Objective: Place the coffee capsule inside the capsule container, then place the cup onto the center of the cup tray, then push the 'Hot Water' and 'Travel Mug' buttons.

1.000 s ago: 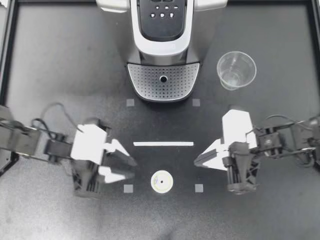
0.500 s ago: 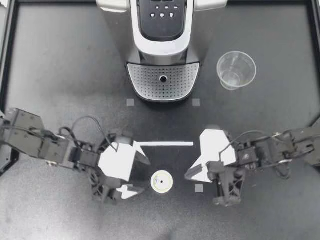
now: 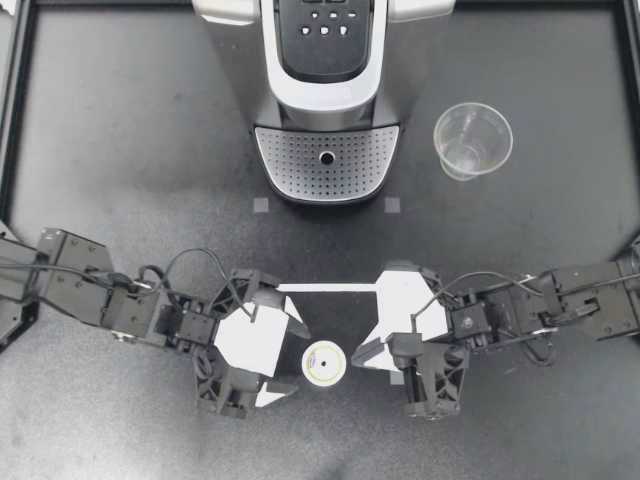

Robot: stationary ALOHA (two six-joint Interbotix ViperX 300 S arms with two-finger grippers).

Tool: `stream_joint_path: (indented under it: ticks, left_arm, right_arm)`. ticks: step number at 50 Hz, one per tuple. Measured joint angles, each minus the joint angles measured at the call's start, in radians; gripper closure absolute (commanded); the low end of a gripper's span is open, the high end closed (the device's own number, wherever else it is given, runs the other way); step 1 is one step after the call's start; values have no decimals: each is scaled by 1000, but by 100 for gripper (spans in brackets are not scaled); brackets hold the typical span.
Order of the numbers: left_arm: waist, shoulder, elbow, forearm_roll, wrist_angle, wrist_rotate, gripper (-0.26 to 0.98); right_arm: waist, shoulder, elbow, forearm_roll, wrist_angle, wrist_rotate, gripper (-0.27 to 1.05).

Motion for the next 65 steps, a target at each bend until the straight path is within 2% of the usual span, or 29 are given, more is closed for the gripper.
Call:
stream_joint_path:
  ticks: [18,41,60,65]
  left_arm:
    - [0,57,-43,0,-9,35,-3]
    - [21,61,-66,0,-38,48,-1]
    - [21,95,-94,0,-38,51,-1]
    - [21,95,-97,0,-38,51,2]
  right_arm:
    - [2,25,-20,0,0,-2,76]
    - [2,54,-40,-2,0,-8,76]
    - [2,60,-48,-6,0,-9,76]
    - [2,60,-46,-6,0,-9,76]
